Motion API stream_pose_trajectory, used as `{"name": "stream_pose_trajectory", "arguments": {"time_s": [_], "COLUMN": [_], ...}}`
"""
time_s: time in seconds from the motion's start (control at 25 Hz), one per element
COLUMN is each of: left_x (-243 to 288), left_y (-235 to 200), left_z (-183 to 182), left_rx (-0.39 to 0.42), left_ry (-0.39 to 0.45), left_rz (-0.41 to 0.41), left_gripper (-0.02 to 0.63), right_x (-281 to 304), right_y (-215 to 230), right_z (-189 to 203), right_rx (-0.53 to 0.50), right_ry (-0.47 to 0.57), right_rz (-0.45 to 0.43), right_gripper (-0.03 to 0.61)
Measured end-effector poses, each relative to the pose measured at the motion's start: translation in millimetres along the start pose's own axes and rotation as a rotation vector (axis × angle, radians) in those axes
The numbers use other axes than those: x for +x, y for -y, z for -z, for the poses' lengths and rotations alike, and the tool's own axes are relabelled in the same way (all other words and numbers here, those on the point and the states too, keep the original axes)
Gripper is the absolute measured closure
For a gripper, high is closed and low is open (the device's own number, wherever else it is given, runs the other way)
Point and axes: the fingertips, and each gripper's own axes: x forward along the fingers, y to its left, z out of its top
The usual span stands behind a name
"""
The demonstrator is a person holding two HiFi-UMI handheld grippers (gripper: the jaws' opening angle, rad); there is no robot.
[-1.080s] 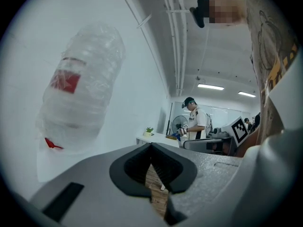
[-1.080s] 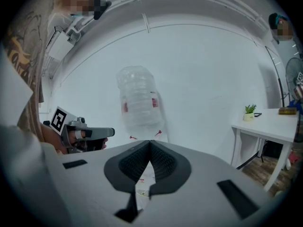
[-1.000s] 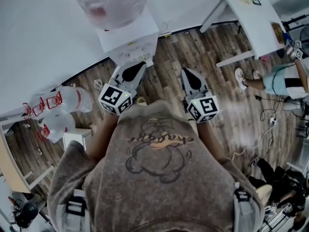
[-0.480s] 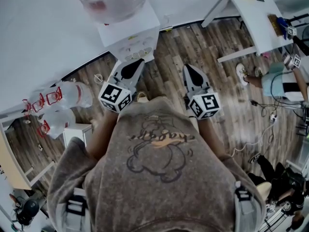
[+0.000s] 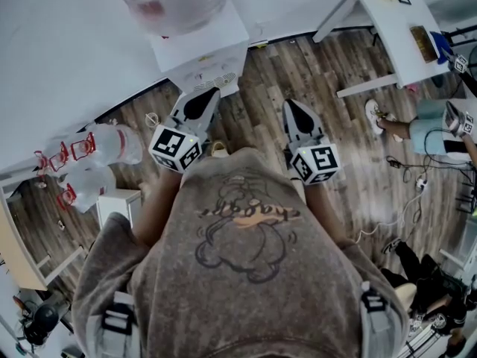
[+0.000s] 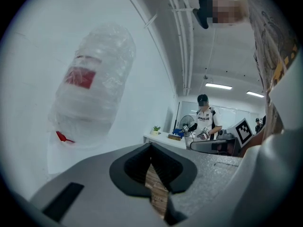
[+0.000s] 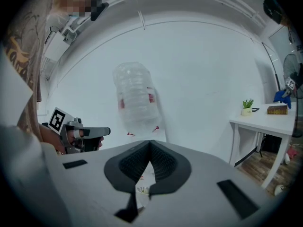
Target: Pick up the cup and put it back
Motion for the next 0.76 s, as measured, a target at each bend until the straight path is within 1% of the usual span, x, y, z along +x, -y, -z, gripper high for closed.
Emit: {"name": "stream_pose_trajectory", "arguments": {"time_s": [0.56, 0.76], "left_x": [8.5, 11.4], "left_y": [-12.0, -14.0], "left_z": [-0.3, -0.7], "left_rx": [-0.025, -0.016], "left_ry": [-0.003, -0.007], "left_rz": [-0.009, -0.007], "left_gripper": [0.611, 0.611], "right_x": [11.4, 12.4], "right_y": [12.2, 16.7], "right_z": [-1.1, -0.3], "right_rx": [0.006, 0.015], "right_ry": [-0.008, -0.011], "right_rz": [0.027, 0.036], "right_gripper": [0.577, 0.577]}}
